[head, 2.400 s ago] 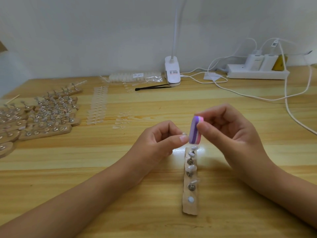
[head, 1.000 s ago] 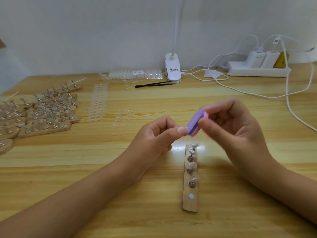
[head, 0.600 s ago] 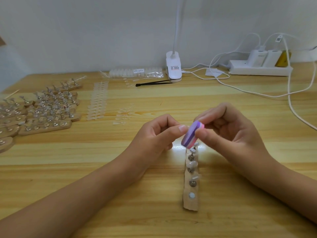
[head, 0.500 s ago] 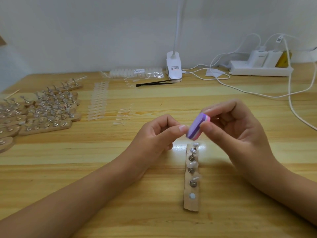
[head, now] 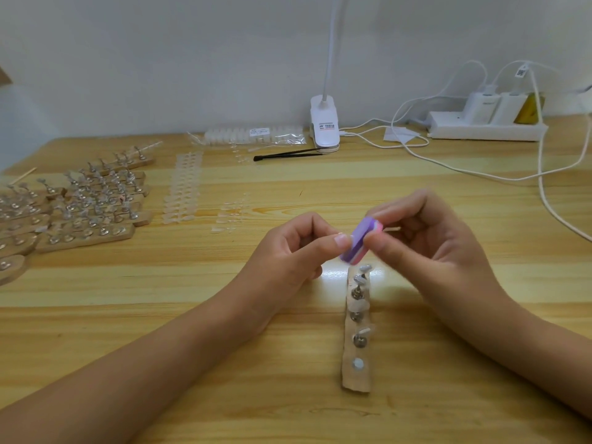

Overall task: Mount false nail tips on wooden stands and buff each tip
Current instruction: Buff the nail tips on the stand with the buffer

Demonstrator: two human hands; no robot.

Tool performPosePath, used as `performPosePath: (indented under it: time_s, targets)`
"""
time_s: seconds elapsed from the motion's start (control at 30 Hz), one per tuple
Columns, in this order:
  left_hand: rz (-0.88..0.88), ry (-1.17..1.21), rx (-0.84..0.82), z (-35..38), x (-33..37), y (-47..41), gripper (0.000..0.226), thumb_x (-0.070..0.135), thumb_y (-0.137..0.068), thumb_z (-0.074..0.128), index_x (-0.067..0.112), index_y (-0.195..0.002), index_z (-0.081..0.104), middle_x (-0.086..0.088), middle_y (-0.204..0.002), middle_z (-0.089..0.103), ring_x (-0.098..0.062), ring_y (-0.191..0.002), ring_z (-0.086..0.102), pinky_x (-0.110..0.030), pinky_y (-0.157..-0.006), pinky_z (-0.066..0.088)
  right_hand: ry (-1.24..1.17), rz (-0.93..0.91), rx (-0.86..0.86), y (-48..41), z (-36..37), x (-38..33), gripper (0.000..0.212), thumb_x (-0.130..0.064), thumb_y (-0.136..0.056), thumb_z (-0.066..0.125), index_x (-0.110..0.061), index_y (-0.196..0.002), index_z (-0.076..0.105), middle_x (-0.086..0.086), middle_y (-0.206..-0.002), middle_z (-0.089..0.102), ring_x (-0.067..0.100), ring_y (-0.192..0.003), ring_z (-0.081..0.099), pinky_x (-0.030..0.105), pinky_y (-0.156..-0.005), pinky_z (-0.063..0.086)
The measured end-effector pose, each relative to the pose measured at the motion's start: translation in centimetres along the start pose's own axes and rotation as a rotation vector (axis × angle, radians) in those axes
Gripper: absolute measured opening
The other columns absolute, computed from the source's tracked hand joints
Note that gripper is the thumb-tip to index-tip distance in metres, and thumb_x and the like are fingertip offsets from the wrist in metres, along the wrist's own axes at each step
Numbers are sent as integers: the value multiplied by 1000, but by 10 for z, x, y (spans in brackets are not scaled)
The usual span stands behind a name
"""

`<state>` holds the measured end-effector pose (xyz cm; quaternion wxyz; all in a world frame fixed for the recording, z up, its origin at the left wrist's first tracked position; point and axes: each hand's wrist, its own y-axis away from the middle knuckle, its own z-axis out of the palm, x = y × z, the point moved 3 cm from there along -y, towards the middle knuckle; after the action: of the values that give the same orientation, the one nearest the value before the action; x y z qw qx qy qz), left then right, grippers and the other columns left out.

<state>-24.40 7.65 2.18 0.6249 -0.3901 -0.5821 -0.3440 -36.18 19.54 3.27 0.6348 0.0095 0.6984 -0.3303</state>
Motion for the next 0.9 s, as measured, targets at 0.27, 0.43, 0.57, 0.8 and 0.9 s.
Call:
performPosePath:
  time_s: [0.27,0.43,0.57,0.8,0.9]
  targets:
    - [7,5,8,0,-1,-1,15,33,-76,68,27,-66,59,18,-59,53,-3,-56,40,-14,-57,38,-21,10,16,0,2,-3,23,-20,-79,73,-11,-91,57,-2,-91,70,14,-85,68,22,-77,55]
    - [23,-2,4,0,-1,-1,21,37,-75,67,19,-73,57,18,-59,54,-1,-55,43,-12,-56,39,-20,37,-6,2,4,-2,21,-19,-78,74,-10,-89,57,8,-91,70,24,-85,69,32,-79,57]
    - [-2,7,22,-2,-2,-1,19,31,-78,69,19,-71,56,16,-58,50,-5,-55,38,-13,-55,37,-36,20,39,0,2,-2,21,-19,-79,72,-11,-91,57,-1,-90,70,13,-84,68,22,-76,55]
    - [1,1,26,0,0,-1,17,29,-81,63,14,-76,55,17,-58,52,-2,-55,41,-13,-55,39,-45,16,-3,0,5,0,22,-22,-77,72,-12,-90,57,2,-92,70,16,-85,69,24,-77,55]
    - [1,14,31,-1,0,-1,16,29,-81,62,16,-74,55,16,-59,51,-3,-55,40,-13,-55,39,-37,12,8,1,5,0,19,-19,-78,71,-12,-90,57,1,-93,71,15,-85,69,22,-77,55]
